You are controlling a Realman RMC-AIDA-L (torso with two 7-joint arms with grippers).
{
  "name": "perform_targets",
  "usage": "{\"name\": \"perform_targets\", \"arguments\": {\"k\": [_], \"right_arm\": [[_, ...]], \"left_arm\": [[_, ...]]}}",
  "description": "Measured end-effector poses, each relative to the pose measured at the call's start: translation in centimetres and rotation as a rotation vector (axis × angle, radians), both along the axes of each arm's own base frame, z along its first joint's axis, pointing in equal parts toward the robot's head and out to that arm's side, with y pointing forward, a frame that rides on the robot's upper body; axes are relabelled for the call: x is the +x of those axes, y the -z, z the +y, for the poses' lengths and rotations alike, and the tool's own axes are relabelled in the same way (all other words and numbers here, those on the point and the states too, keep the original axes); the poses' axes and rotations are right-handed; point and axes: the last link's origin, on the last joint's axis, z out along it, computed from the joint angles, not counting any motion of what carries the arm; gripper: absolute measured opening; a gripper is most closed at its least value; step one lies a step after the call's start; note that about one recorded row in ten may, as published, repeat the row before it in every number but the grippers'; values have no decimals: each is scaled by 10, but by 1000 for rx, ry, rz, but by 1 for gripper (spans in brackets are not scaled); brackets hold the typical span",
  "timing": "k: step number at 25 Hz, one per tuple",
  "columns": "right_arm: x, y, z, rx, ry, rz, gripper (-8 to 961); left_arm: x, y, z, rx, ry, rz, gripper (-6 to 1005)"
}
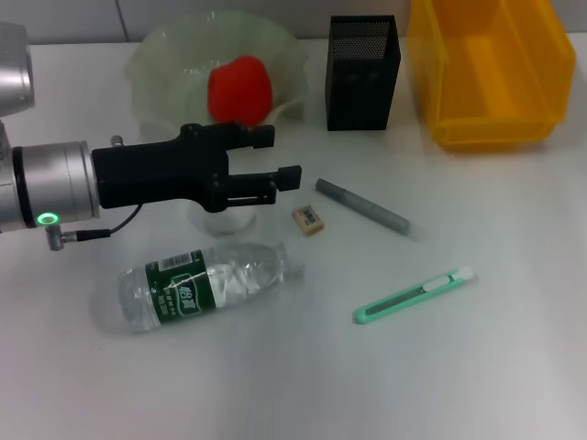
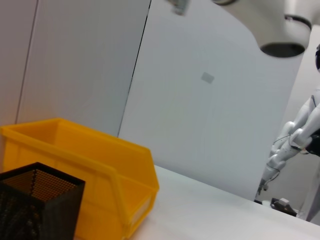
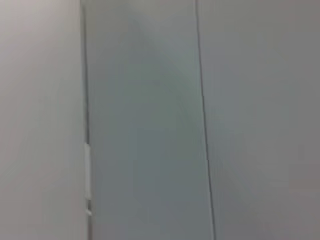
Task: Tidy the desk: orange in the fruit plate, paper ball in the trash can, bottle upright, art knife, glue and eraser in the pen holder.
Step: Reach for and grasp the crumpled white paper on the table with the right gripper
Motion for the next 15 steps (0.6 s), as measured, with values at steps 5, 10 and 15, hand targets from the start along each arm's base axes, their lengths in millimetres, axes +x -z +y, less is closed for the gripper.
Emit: {"name": "perform_targets", "arguments": {"k": [5,10,15], "right_arm": [[43,-26,-35,-195,-44,109,650],[82,-51,-69,-369,-92,86,649],[109,-59,-80,-528,-15,-63,649]], "left_arm": [[-3,-6,3,14,-3,8,785],[-8,-13,3,17,-1,19,784],[-20,-30,-3,17,-7,23,784]]}}
